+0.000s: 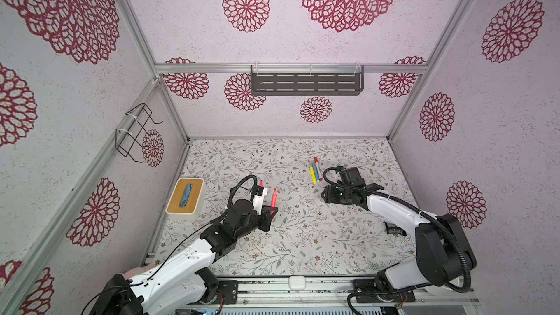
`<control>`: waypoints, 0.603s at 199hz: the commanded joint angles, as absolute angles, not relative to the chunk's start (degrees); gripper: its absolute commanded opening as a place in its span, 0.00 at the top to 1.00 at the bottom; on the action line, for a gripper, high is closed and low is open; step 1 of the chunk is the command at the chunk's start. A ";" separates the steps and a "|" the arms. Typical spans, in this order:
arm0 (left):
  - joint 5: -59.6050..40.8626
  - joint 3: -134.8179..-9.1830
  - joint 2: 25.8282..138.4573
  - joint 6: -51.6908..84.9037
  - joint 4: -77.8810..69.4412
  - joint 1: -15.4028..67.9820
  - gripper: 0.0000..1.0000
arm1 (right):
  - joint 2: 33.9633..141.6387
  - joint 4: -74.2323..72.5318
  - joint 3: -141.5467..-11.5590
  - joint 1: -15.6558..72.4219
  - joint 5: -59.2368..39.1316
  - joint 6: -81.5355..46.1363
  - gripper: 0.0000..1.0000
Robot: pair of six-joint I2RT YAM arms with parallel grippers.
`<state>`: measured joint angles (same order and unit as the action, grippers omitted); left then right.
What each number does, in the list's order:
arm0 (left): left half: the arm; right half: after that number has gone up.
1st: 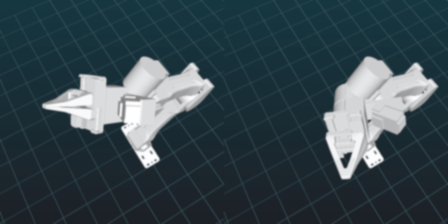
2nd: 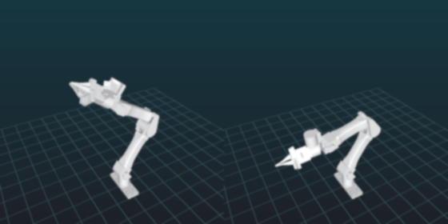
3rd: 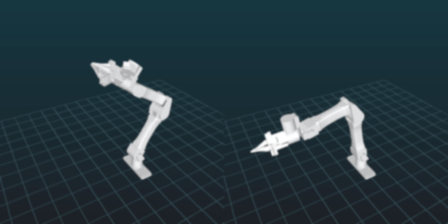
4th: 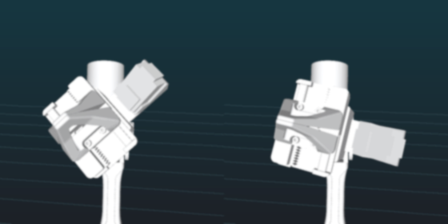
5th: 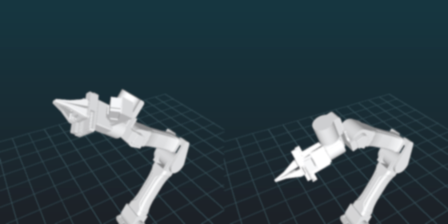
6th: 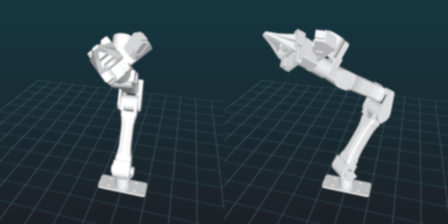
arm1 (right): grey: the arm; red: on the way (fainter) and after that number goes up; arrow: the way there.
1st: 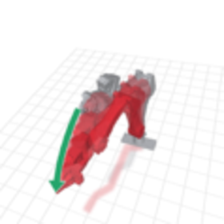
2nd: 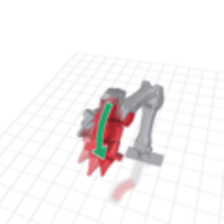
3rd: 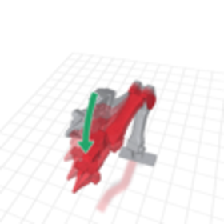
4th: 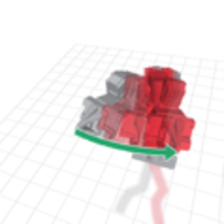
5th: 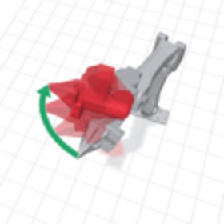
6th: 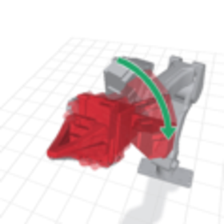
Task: Insert the pens into the pen caps
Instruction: 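Open the right gripper and draw it back while the left holds the pink highlighter upright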
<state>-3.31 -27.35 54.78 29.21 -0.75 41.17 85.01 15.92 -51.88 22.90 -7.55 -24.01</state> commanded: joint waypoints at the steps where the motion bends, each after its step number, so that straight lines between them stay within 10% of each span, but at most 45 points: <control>1: -2.81 -26.48 53.75 29.94 -0.53 40.58 1.00 | 86.42 16.53 -53.77 21.77 -8.41 -21.90 0.38; 120: -1.85 -24.78 52.73 30.29 -0.79 40.34 1.00 | 98.01 14.92 -59.58 21.35 -13.73 -20.65 0.43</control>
<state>-2.39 -25.43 53.60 30.09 -0.43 40.93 97.08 15.29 -57.82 21.63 -11.46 -21.89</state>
